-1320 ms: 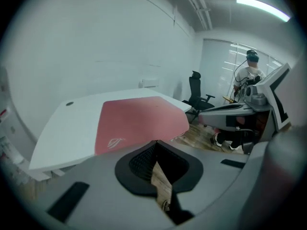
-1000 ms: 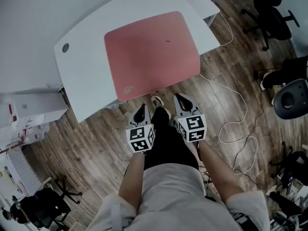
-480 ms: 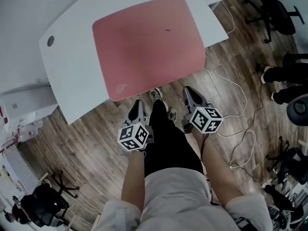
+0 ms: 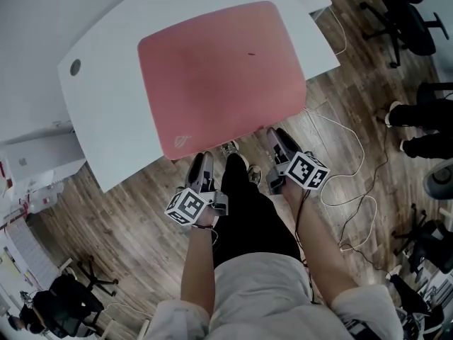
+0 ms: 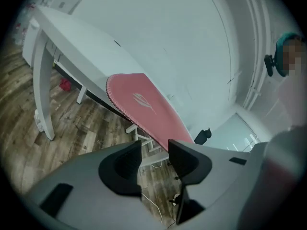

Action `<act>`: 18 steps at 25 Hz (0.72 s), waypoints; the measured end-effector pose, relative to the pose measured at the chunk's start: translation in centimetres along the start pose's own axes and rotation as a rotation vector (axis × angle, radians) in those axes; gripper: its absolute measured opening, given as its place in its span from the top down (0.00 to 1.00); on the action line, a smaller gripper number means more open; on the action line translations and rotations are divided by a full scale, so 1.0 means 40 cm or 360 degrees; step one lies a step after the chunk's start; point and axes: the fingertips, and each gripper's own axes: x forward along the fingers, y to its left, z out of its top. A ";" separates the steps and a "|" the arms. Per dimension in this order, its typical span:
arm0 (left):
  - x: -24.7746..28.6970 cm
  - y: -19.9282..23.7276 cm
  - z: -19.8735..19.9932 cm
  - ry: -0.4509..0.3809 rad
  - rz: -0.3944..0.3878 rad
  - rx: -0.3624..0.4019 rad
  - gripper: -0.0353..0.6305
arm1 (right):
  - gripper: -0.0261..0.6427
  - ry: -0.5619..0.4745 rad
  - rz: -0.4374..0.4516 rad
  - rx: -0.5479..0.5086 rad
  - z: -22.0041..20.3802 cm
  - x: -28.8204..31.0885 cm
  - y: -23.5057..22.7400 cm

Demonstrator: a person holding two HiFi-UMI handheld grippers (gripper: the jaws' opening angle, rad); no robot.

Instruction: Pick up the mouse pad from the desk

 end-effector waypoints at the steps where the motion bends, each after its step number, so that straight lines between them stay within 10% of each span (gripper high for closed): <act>1: 0.003 -0.001 0.002 -0.0004 -0.0015 -0.0016 0.69 | 0.69 0.0002 0.0002 0.0025 -0.003 0.004 -0.004; 18: 0.052 -0.018 0.037 0.0048 -0.0126 -0.0099 0.66 | 0.64 -0.0065 0.0128 0.0481 -0.021 0.074 -0.037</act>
